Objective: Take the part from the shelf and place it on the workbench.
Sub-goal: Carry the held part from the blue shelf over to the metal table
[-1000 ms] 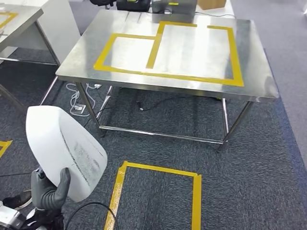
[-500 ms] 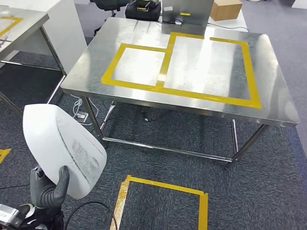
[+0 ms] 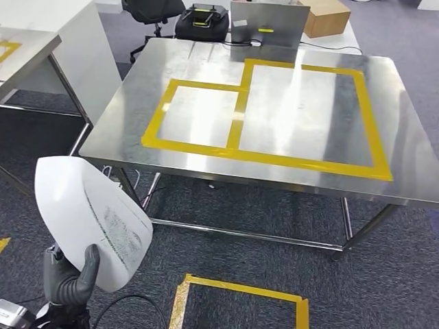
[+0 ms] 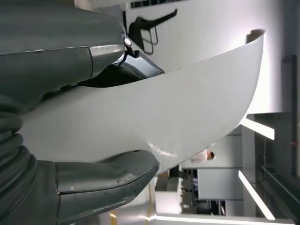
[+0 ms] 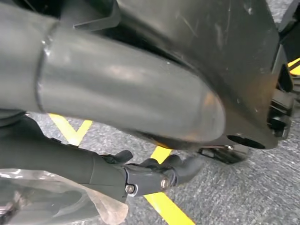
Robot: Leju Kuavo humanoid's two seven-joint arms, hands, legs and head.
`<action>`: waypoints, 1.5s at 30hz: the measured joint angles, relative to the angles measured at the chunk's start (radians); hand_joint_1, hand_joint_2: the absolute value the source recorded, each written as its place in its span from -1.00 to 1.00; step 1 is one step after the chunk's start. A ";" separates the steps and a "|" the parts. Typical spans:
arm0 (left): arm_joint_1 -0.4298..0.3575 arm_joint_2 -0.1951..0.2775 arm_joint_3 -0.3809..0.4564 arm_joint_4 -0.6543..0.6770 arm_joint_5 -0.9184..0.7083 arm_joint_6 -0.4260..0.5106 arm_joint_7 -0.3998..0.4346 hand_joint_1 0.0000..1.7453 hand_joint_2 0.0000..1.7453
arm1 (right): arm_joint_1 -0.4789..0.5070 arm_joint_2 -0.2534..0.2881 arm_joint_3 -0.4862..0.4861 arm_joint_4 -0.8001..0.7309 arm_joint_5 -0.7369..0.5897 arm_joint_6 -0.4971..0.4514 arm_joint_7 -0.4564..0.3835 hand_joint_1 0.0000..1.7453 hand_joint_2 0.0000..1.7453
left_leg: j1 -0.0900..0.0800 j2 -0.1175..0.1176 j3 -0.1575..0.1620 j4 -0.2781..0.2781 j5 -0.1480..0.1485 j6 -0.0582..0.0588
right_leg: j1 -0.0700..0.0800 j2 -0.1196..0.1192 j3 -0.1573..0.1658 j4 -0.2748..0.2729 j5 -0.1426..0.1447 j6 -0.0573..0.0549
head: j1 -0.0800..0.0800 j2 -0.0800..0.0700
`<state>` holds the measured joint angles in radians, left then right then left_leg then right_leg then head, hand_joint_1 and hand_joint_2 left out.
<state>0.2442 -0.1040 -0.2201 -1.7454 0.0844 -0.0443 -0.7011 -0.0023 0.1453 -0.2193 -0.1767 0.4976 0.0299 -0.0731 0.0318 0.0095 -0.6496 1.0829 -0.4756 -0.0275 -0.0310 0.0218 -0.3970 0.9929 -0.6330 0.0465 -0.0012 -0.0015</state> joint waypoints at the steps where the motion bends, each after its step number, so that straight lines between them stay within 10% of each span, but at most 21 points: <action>1: -0.001 0.000 0.000 0.000 0.000 0.000 0.000 1.00 1.00 | -0.002 0.000 0.000 0.000 0.000 0.000 0.000 -1.00 -1.00 | -0.002 -0.003 0.010 -0.002 -0.009 0.012 | 0.000 -0.001 0.010 -0.004 0.003 0.010 | 0.000 0.000; 3: -0.002 0.000 0.001 -0.001 0.000 0.000 -0.001 1.00 1.00 | -0.005 0.000 0.000 -0.001 0.000 0.000 -0.001 -1.00 -1.00 | -0.002 -0.009 0.040 -0.022 -0.014 0.032 | -0.002 -0.007 0.005 0.033 0.029 0.023 | 0.004 0.000; 5: -0.001 -0.001 0.000 -0.001 -0.001 0.000 -0.001 1.00 1.00 | -0.008 0.000 0.000 -0.001 -0.001 0.000 -0.001 -1.00 -1.00 | -0.003 -0.011 0.075 -0.041 -0.026 0.046 | -0.001 -0.012 -0.072 0.139 0.040 0.022 | 0.009 0.000; 8: -0.002 -0.001 0.000 -0.001 -0.003 -0.001 -0.001 1.00 1.00 | -0.009 0.001 -0.002 -0.001 -0.011 -0.002 -0.001 -1.00 -1.00 | -0.013 -0.012 0.133 -0.068 -0.058 0.055 | 0.005 -0.014 -0.217 0.264 -0.046 0.015 | 0.014 0.000; 10: -0.003 0.000 0.000 -0.001 -0.007 -0.001 -0.001 1.00 1.00 | -0.005 0.003 -0.009 -0.001 -0.022 -0.007 -0.001 -1.00 -1.00 | -0.021 -0.013 0.185 -0.082 -0.086 0.057 | 0.013 -0.015 -0.273 0.239 -0.097 0.005 | 0.017 0.000; 11: -0.004 0.000 0.000 -0.001 -0.009 -0.001 -0.001 1.00 1.00 | -0.002 0.004 -0.014 0.000 -0.025 -0.008 -0.001 -1.00 -1.00 | -0.026 -0.011 0.214 -0.087 -0.104 0.058 | 0.019 -0.019 -0.289 0.198 -0.078 -0.007 | 0.019 0.000; 14: -0.004 0.002 0.002 0.001 -0.011 -0.002 -0.001 1.00 1.00 | 0.001 0.004 -0.025 0.001 -0.033 -0.010 -0.002 -1.00 -1.00 | -0.037 0.001 0.280 -0.094 -0.160 0.054 | 0.044 -0.056 -0.306 0.093 0.158 -0.053 | 0.015 0.000; 16: -0.006 0.005 0.002 0.001 -0.012 -0.002 0.000 1.00 1.00 | -0.005 0.004 -0.032 0.001 -0.036 -0.010 -0.006 -1.00 -1.00 | -0.037 0.010 0.300 -0.095 -0.177 0.042 | 0.054 -0.059 -0.297 0.082 0.204 -0.057 | 0.011 0.000; 20: -0.011 0.010 0.002 0.000 -0.014 -0.002 -0.001 1.00 1.00 | -0.010 0.004 -0.042 0.000 -0.038 -0.011 -0.011 -1.00 -1.00 | -0.032 0.008 0.216 0.066 -0.133 0.021 | 0.042 -0.023 -0.242 0.043 0.184 -0.065 | 0.012 0.000; 23: -0.009 0.015 0.002 0.001 -0.015 -0.001 -0.001 1.00 1.00 | -0.011 0.004 -0.043 0.000 -0.039 -0.010 -0.012 -1.00 -1.00 | -0.026 -0.001 0.094 0.204 -0.214 0.009 | 0.034 0.006 -0.201 0.026 0.163 -0.067 | 0.012 0.000; 25: -0.008 0.018 0.002 0.001 -0.017 -0.001 -0.001 1.00 1.00 | -0.010 0.005 -0.044 0.000 -0.039 -0.009 -0.012 -1.00 -1.00 | -0.021 -0.002 0.053 0.189 -0.240 0.001 | 0.029 0.031 -0.176 0.026 0.145 -0.066 | 0.012 0.000; 29: -0.006 0.027 0.002 0.002 -0.033 0.004 -0.001 1.00 1.00 | -0.010 0.005 -0.047 0.000 -0.039 -0.007 -0.012 -1.00 -1.00 | -0.006 -0.060 0.042 0.002 -0.052 -0.007 | 0.021 0.082 -0.144 0.033 0.113 -0.046 | 0.009 0.000; 32: -0.007 0.035 0.002 0.005 -0.055 0.016 0.000 1.00 1.00 | -0.007 0.006 -0.049 0.001 -0.038 -0.004 -0.014 -1.00 -1.00 | -0.007 -0.070 0.043 -0.022 -0.021 0.017 | 0.019 0.113 -0.158 0.035 0.096 -0.020 | 0.008 0.000; 35: -0.017 0.039 0.001 0.007 -0.071 0.026 -0.001 1.00 1.00 | -0.005 0.006 -0.050 0.001 -0.034 -0.002 -0.016 -1.00 -1.00 | -0.004 -0.039 0.059 -0.042 -0.009 0.038 | 0.022 0.047 -0.176 0.075 0.064 -0.004 | 0.014 0.000; 39: -0.019 0.043 0.002 0.010 -0.081 0.036 -0.001 1.00 1.00 | -0.012 0.006 -0.051 0.001 -0.028 0.001 -0.017 -1.00 -1.00 | -0.011 0.006 0.071 -0.047 -0.021 0.051 | 0.021 -0.016 -0.306 0.288 -0.016 0.007 | 0.020 0.000; 45: -0.023 0.045 0.001 0.015 -0.083 0.039 -0.001 1.00 1.00 | -0.011 0.006 -0.051 0.001 -0.026 0.002 -0.017 -1.00 -1.00 | -0.019 0.041 0.107 -0.047 -0.053 0.039 | 0.037 -0.072 -0.210 0.047 0.148 -0.021 | 0.020 0.000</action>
<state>0.2212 -0.0590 -0.2188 -1.7302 0.0018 -0.0050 -0.7021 -0.0129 0.1514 -0.2704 -0.1759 0.4720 0.0320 -0.0896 0.0128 0.0509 -0.5430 1.0361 -0.5286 0.0113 0.0064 -0.0501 -0.6071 1.0398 -0.4855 0.0258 0.0184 -0.0015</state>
